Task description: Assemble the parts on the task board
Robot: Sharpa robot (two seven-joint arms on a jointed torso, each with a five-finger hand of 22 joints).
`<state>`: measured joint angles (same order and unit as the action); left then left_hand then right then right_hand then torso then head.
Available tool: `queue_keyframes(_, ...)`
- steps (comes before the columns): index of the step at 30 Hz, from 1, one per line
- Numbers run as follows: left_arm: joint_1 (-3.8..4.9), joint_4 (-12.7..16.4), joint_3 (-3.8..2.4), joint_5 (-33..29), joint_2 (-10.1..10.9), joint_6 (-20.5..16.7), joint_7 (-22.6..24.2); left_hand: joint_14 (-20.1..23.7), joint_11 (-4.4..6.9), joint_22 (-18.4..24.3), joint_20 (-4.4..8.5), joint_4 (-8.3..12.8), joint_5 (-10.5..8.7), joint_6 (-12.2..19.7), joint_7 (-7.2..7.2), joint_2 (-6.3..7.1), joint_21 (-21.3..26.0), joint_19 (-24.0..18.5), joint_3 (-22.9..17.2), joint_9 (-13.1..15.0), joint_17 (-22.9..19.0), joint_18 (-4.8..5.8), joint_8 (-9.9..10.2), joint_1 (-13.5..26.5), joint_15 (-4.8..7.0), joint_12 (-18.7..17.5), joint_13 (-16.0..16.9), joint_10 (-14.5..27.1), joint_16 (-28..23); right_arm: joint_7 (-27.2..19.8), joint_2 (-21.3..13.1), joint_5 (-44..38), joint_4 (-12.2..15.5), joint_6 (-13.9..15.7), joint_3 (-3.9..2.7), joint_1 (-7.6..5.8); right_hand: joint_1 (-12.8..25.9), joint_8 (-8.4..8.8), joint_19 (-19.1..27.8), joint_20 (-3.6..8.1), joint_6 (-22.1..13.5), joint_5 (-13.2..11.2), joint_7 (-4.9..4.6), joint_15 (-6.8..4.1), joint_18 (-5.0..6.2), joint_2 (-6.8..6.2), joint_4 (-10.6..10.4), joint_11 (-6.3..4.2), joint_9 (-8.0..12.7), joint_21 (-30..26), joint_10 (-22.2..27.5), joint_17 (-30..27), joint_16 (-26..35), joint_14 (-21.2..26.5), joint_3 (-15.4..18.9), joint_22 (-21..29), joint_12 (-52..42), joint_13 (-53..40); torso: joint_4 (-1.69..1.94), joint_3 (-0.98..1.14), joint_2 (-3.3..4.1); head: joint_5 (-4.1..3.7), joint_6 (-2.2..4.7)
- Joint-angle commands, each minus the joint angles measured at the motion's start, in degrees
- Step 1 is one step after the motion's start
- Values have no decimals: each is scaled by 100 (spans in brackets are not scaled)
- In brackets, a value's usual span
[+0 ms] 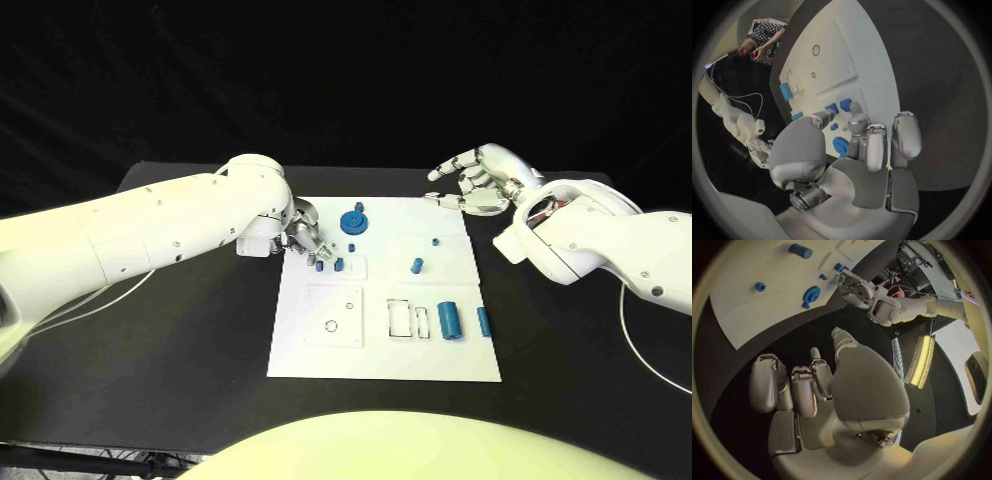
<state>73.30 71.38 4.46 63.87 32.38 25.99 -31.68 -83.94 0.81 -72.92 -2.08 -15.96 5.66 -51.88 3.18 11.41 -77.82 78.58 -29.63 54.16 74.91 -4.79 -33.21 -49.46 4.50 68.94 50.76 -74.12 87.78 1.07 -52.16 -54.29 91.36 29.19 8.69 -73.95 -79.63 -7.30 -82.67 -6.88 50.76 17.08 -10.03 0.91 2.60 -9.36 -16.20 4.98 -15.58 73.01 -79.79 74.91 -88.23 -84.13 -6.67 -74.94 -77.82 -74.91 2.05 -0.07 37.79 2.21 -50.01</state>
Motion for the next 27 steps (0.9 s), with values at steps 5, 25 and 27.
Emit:
queue_keyframes(5,-53,37,4,11,67,-228,7,-473,4,5,-2,-19,10,-8,3,-73,38,-22,157,18,1088,31,51,-255,-40,15,5,51,-27,-53,-2,-61,6,-19,-1,3,12,-32,3,40,11,-37,18,-31,103,-39,-22,-7,9,-7,34,974,38,-460,7,-679,19,-274,-5,-4,0,9,2)
queue_keyframes(25,-32,867,-369,-828,837,-1587,236,-244,-174,668,-103,-36,74,430,207,-217,598,-477,457,-93,479,-124,321,-1060,-185,-683,-1080,811,-430,-50,-10,-61,-16,-19,-1,4,12,-32,3,40,11,-37,18,-31,103,-39,-22,-7,9,-7,34,974,38,-460,7,-679,19,-274,3,1,-7,8,85)
queue_keyframes(27,-31,978,-380,-930,926,-1750,266,-201,-225,739,-140,-45,74,549,263,-225,662,-513,463,-168,368,-137,372,-1170,-226,-926,-1461,1070,-504,-49,-13,-61,-17,-20,0,4,12,-32,3,40,11,-37,18,-31,103,-39,-22,-7,9,-7,34,974,38,-460,7,-679,19,-274,4,2,-7,11,90)
